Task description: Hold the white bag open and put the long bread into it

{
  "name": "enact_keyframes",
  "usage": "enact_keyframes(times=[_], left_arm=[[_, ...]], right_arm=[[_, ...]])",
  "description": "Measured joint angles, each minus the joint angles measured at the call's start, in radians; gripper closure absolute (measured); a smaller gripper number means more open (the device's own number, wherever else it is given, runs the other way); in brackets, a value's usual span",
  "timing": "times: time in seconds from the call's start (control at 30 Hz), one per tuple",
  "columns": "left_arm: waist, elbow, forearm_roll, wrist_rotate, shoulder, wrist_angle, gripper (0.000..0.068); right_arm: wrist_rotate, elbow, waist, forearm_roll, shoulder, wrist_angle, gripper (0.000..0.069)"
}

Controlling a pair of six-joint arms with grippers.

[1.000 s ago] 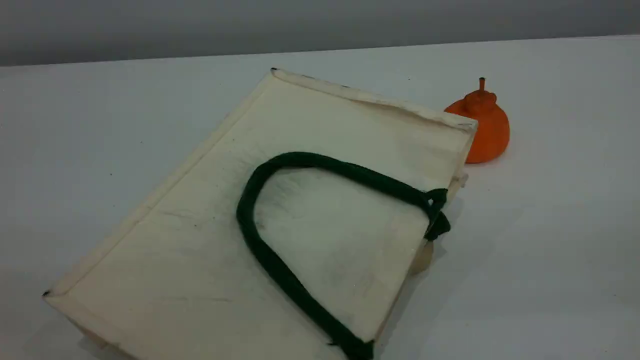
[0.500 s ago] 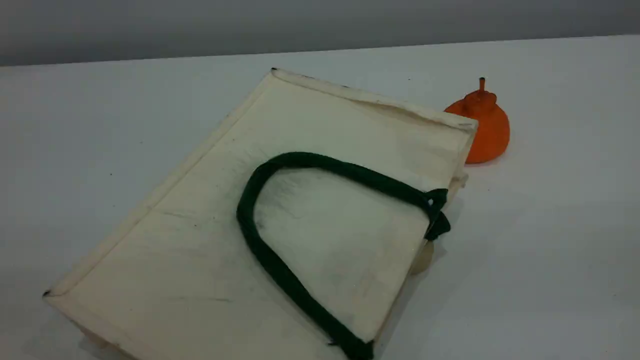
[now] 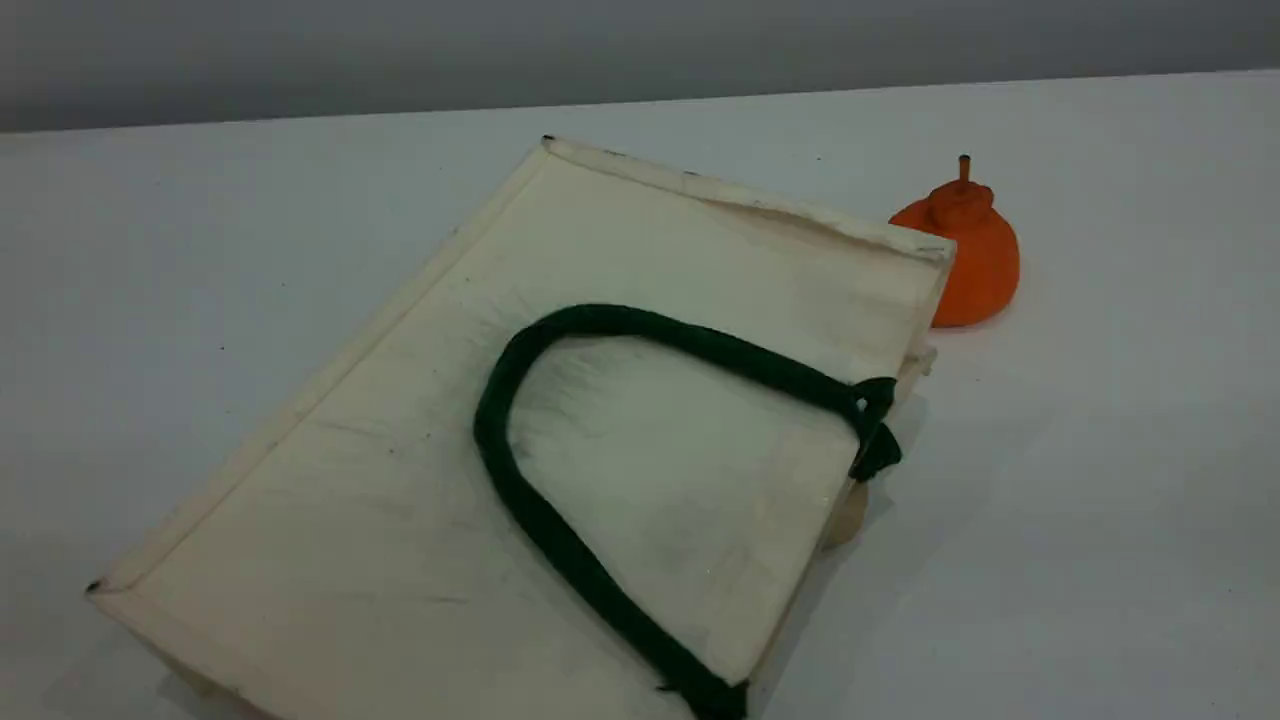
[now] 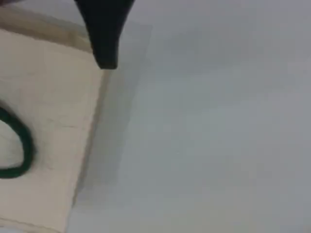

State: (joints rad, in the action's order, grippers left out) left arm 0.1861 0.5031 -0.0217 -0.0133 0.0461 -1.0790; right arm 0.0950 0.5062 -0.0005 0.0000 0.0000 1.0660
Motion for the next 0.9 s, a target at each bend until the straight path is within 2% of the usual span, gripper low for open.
enact_keyframes(times=[0.13, 0.3, 0.9], left_arm=[[-0.103, 0.0, 0.0, 0.0, 0.0, 0.0, 0.022], [-0.188, 0.0, 0.0, 0.0, -0.001, 0.0, 0.022], [-0.194, 0.0, -0.004, 0.0, -0.046, 0.001, 0.022]], right_arm=[[0.0, 0.0, 0.001, 0.0, 0.0, 0.0, 0.0211], [0.0, 0.0, 0.001, 0.0, 0.0, 0.0, 0.0211], [0.0, 0.0, 0.002, 0.0, 0.0, 0.0, 0.0211]])
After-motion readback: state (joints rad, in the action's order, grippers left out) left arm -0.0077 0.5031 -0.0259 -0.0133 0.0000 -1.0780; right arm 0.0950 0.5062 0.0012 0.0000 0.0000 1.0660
